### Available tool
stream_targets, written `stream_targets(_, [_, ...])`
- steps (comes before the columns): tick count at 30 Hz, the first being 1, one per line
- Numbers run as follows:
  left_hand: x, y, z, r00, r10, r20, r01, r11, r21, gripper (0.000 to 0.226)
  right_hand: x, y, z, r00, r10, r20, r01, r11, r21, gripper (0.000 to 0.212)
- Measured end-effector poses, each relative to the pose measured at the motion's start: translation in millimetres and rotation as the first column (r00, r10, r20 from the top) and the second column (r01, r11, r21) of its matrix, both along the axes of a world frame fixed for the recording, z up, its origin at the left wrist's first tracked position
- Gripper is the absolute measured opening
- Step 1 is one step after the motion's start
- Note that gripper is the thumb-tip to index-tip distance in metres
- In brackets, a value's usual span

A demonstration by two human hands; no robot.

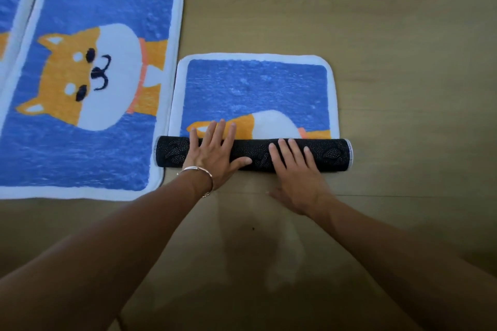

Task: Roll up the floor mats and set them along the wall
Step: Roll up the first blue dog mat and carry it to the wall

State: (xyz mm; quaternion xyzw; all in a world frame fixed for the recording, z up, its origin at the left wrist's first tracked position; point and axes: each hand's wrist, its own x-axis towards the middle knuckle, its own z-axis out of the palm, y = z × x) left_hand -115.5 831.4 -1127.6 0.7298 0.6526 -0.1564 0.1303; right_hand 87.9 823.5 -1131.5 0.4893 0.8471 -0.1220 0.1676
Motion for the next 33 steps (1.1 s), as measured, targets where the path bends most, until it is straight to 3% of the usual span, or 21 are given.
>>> stream_targets(5, [-13, -7, -1, 0.993, -0.115, -0.023, 0.117, 0.984, 0.133, 0.087, -6, 32, 10, 0.999, -0.038, -0.005, 0.037, 0.996, -0.082, 0.085])
stream_targets(8, [-15, 2, -1, 0.989, -0.12, -0.083, 0.126, 0.989, 0.074, 0.091, -9, 42, 11, 0.999, -0.045, 0.025, 0.047, 0.991, -0.124, 0.09])
stream_targets(11, [-8, 19, 5, 0.99, -0.089, -0.106, 0.092, 0.995, 0.025, 0.069, -11, 50, 12, 0.999, -0.035, 0.019, 0.037, 0.993, -0.114, 0.087])
stream_targets(14, [0, 24, 14, 0.993, -0.064, -0.099, 0.057, 0.996, -0.073, 0.048, -9, 49, 15, 1.0, -0.024, 0.003, 0.024, 0.995, -0.099, 0.077])
stream_targets(19, [7, 8, 21, 0.99, -0.132, -0.054, 0.115, 0.961, -0.251, 0.04, 3, 29, 23, 0.997, 0.064, 0.051, -0.053, 0.979, -0.198, 0.067])
stream_targets(26, [12, -19, 36, 0.972, -0.235, 0.025, 0.197, 0.748, -0.634, 0.043, 2, -19, 31, 0.976, 0.185, 0.117, -0.098, 0.847, -0.523, 0.067])
stream_targets(28, [11, -25, 32, 0.971, -0.236, 0.042, 0.206, 0.73, -0.652, 0.043, 3, -33, 31, 0.98, 0.171, 0.103, -0.102, 0.872, -0.479, 0.074])
stream_targets(33, [2, -21, 24, 0.98, -0.175, 0.1, 0.197, 0.723, -0.663, 0.044, 5, -63, 31, 0.997, 0.062, 0.055, -0.052, 0.985, -0.166, 0.082])
